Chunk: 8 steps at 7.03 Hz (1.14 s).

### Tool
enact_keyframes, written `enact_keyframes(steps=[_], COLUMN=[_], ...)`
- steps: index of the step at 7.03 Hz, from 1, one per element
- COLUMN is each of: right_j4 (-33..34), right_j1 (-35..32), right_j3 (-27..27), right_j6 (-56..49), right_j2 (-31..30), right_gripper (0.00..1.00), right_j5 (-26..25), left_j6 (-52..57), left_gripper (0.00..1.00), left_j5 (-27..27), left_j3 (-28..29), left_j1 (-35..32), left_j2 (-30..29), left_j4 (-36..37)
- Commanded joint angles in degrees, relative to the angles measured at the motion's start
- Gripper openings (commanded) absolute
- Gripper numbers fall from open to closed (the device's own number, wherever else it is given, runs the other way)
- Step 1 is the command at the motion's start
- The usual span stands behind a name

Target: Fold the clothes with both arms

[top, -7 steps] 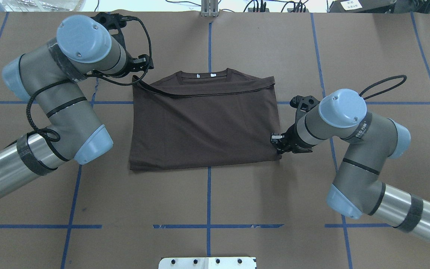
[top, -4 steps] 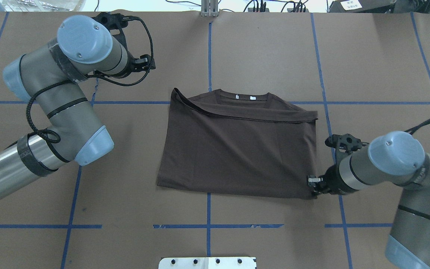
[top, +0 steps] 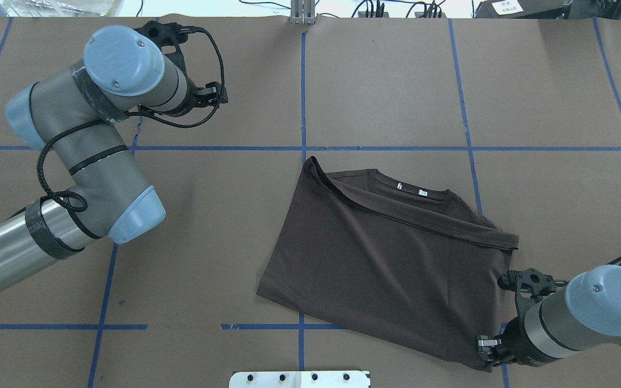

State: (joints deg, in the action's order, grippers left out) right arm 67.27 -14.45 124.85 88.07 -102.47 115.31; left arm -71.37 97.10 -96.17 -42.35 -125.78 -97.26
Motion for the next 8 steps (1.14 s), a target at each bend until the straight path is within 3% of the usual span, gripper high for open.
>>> enact_keyframes(steps=[1, 3, 5, 8], right_j4=[-0.3, -0.6, -0.6, -0.5], right_j1=[-3.4, -12.5, -18.1, -20.0], right_j3=[4.9, 6.2, 5.4, 5.1], right_j6=[2.0, 2.0, 1.9, 1.9], right_j2=[-0.2, 4.5, 8.7, 9.9], right_gripper=[1.0, 1.0, 1.0, 1.0], right_j5=[-0.2, -0.1, 0.3, 0.2], left_j6=[-5.3, -17.6, -30.5, -39.6], left_gripper=[1.0, 1.0, 0.97, 0.93], left_j5=[1.9, 3.0, 2.6, 2.3], left_j3=[-3.4, -7.5, -7.6, -7.3], left_j1=[3.8, 11.4, 18.8, 24.2], left_j2=[1.3, 3.4, 3.6, 3.9], left_j4=[0.1, 0.2, 0.1, 1.0])
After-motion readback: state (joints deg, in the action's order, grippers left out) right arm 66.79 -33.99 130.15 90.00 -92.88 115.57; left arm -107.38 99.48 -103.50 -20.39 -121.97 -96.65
